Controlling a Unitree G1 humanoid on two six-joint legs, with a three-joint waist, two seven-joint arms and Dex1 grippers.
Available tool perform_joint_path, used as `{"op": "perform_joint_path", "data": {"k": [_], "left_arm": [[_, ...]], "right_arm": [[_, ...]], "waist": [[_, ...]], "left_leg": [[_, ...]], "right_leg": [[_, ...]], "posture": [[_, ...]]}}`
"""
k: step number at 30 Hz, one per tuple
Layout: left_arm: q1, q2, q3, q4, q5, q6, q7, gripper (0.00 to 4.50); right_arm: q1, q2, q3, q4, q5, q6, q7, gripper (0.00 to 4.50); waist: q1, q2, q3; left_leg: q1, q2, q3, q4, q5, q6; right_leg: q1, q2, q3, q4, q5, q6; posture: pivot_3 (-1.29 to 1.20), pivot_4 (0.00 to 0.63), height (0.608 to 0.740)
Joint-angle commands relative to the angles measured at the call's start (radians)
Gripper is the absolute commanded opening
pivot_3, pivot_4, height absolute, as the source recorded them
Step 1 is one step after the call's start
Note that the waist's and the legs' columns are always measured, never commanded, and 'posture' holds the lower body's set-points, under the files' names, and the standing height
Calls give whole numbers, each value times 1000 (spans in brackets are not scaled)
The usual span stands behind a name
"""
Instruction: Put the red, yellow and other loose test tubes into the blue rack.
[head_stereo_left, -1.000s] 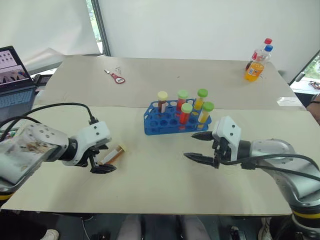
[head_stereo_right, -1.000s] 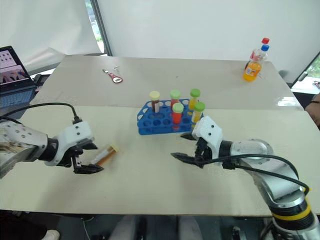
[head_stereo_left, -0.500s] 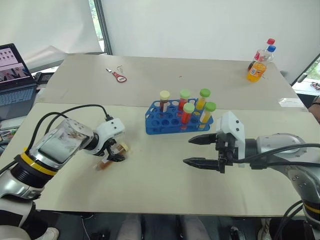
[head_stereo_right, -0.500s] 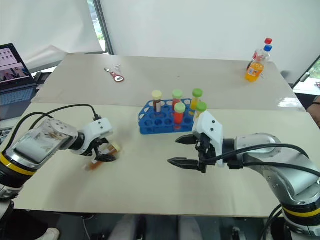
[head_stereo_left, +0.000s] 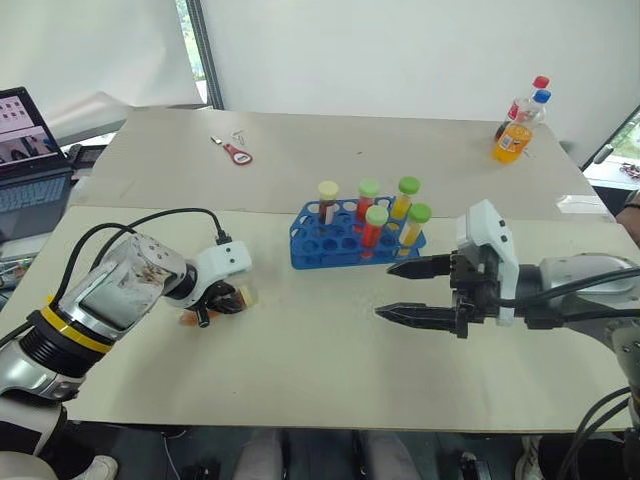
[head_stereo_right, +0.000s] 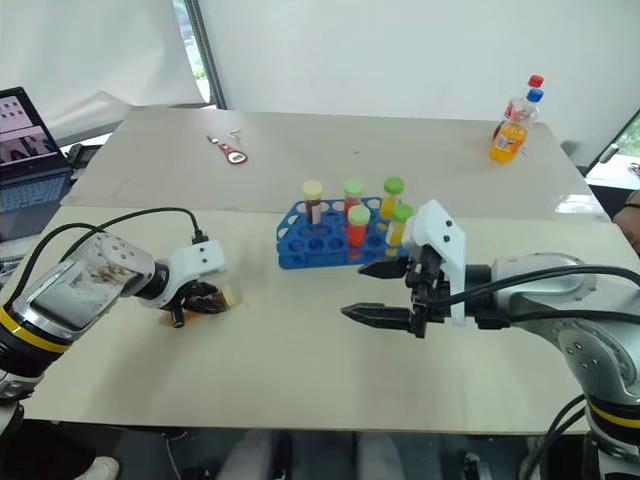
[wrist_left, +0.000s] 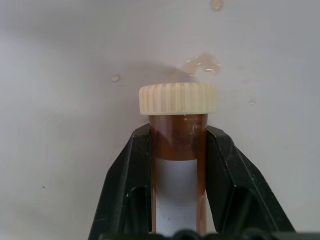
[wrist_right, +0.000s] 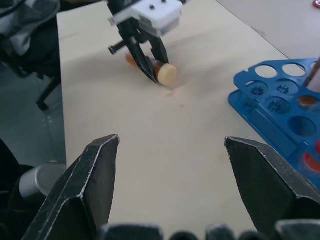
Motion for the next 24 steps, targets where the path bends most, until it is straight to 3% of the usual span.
{"op": "perform_joint_path", "data": {"k": [1, 5, 12, 17, 24], "left_arm": [[-92, -83, 177, 33, -89, -75, -6, 899], [-176, -279, 298, 134, -143, -179, 75, 899], [-158, -603, 364, 257, -136, -387, 257, 899], [-159, -724, 365, 413, -92, -580, 317, 899], [-188, -809, 360, 606, -48, -747, 334, 899]], "right_arm": [[45, -5, -70, -21, -60, -118, 17, 3757], [126, 20, -98, -41, -166, -269, 11, 3757], [206, -22, -152, -108, -110, -148, -89, 3757], [270, -23, -215, -175, -46, -102, -151, 3757], [299, -27, -261, -213, 26, -65, -232, 3757]], "waist": [[9, 0, 0], [12, 0, 0], [6, 1, 0], [5, 1, -1], [6, 1, -1]], "left_leg": [[-1, 0, -1, 1, 0, 0], [-5, -1, -2, 9, -1, 2], [-6, -2, -4, 12, -2, 3], [-6, -2, -7, 12, -2, 3], [-6, -3, -9, 12, -2, 3]], "right_leg": [[0, 0, -1, 0, 0, 0], [1, 0, -1, 0, 1, 3], [1, -1, 0, 1, 3, 4], [1, -1, 0, 1, 3, 4], [2, -1, 0, 0, 3, 5]], "posture": [[0, 150, 733], [0, 150, 733], [0, 150, 733], [0, 150, 733], [0, 150, 733]]}}
